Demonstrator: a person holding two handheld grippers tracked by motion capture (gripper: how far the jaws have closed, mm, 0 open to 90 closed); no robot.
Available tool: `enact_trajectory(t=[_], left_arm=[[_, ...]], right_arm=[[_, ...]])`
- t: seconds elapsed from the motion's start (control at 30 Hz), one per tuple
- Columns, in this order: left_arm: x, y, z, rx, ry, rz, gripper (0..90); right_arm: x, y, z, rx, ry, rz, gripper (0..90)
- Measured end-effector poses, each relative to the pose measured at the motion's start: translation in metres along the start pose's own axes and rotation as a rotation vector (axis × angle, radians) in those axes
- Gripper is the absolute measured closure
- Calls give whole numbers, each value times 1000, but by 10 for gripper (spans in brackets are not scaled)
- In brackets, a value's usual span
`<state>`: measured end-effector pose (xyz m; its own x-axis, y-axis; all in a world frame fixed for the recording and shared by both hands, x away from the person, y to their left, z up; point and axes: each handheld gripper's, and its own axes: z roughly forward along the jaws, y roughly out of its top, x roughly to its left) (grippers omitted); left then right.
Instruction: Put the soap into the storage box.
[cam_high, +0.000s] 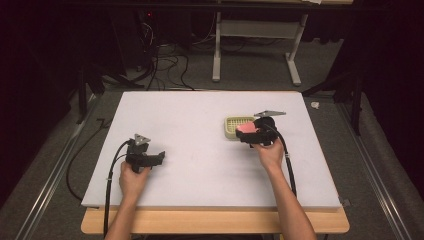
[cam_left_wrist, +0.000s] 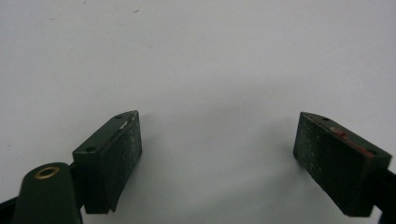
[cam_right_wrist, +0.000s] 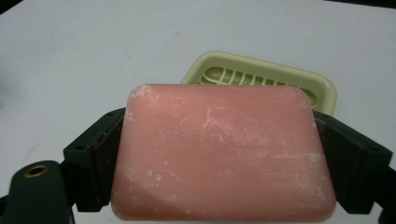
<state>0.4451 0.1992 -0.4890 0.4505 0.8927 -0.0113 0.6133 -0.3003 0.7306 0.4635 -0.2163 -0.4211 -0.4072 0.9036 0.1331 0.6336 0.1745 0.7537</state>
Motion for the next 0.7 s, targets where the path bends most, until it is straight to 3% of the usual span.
enact_trajectory(t=[0.33,0.7], left_arm=[[1,0,0,2,-4,0,157],[1,0,0,0,-7,-3,158]], right_arm=[[0,20,12,29,-28,6,136],[-9,25,23,54,-41,49,136]])
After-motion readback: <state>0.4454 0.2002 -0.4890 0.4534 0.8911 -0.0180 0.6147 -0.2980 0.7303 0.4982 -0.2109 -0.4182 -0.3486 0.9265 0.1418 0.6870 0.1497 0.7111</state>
